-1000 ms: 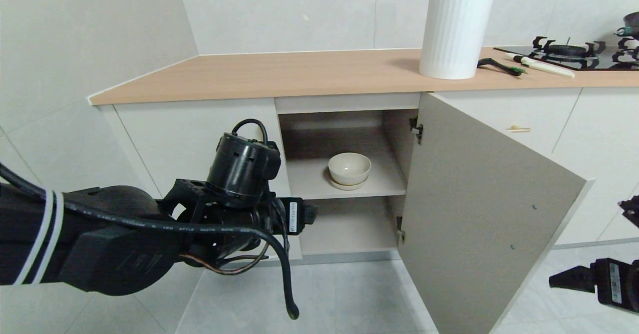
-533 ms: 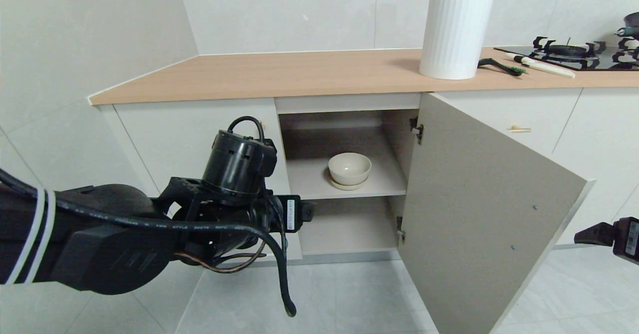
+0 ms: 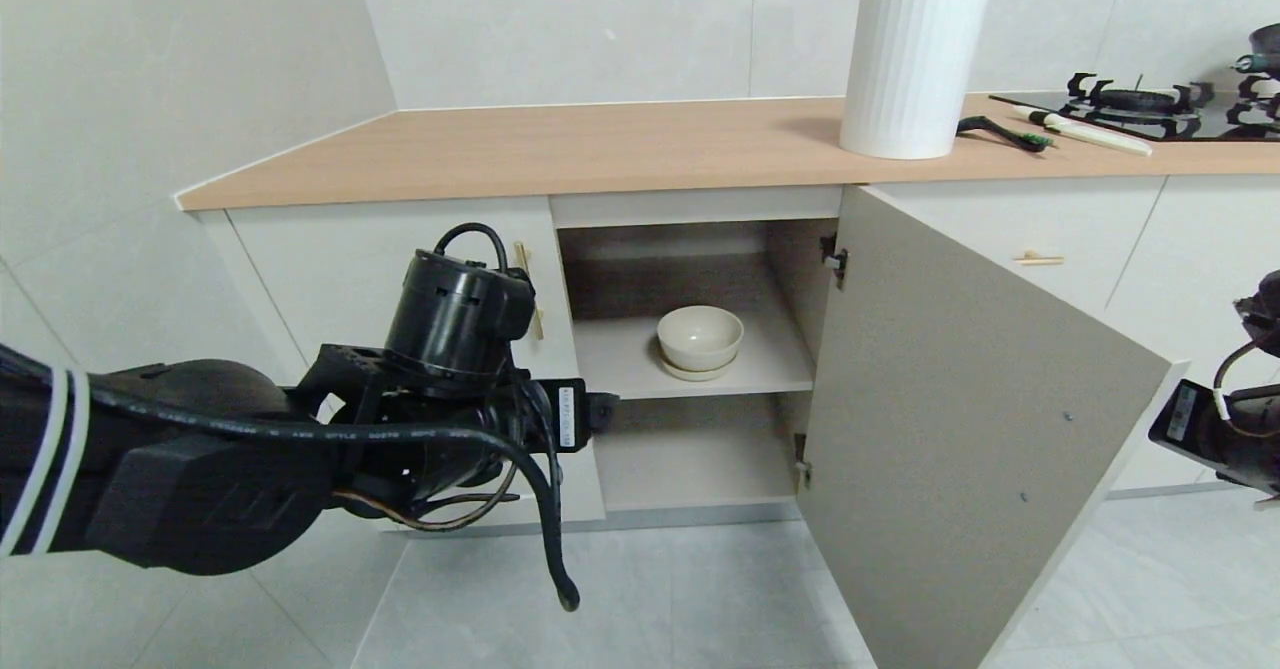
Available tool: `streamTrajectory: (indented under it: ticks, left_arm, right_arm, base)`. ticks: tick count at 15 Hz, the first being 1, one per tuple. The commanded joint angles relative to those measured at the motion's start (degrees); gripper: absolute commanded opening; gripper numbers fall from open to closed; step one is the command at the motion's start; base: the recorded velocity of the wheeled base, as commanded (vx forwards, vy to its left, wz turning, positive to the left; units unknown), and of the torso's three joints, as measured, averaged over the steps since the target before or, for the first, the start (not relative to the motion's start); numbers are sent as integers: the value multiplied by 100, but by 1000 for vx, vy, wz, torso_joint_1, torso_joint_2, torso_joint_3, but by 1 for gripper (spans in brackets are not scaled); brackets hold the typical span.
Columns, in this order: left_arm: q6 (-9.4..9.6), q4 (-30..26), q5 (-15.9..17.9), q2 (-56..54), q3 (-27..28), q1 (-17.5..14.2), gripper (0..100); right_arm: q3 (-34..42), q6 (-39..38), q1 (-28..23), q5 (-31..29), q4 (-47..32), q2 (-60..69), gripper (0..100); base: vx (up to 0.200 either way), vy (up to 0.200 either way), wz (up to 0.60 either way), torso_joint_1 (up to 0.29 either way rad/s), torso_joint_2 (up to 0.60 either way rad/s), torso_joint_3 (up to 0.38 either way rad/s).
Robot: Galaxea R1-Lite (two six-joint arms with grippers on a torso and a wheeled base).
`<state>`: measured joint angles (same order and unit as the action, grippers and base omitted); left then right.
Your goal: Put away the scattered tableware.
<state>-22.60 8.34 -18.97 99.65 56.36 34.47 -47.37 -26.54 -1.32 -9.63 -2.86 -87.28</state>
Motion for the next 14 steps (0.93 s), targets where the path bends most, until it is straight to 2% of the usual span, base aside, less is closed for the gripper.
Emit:
streamTrajectory:
  ticks: [1, 4, 6, 9, 11, 14]
  left_arm:
    - [-183, -16, -2, -138, -28, -143, 100]
    - [-236, -34, -2, -261, -72, -398, 100]
    - [-245, -34, -2, -349, -125, -494, 100]
    - [-271, -122, -2, -543, -310, -670, 100]
    - [-271, -192, -2, -683, -353, -767, 100]
    - [-280, -192, -10, -683, -353, -767, 100]
  right_arm:
    - [-18, -18, 360, 181, 14, -254, 100]
    - [-53, -9, 1037, 550, 14, -254, 100]
    - [-229, -9, 1555, 550, 14, -395, 100]
    - [-809, 0, 2127, 568, 5, -992, 100]
    - [-1450, 17, 2566, 559, -12, -1555, 100]
    - [-2224, 61, 2856, 559, -21, -2214, 100]
  base:
    - [0, 0, 0, 0, 0, 0]
    - [0, 0, 0, 0, 0, 0]
    - [0, 0, 0, 0, 0, 0]
    - [0, 0, 0, 0, 0, 0]
    - [0, 0, 0, 0, 0, 0]
    - [0, 0, 0, 0, 0, 0]
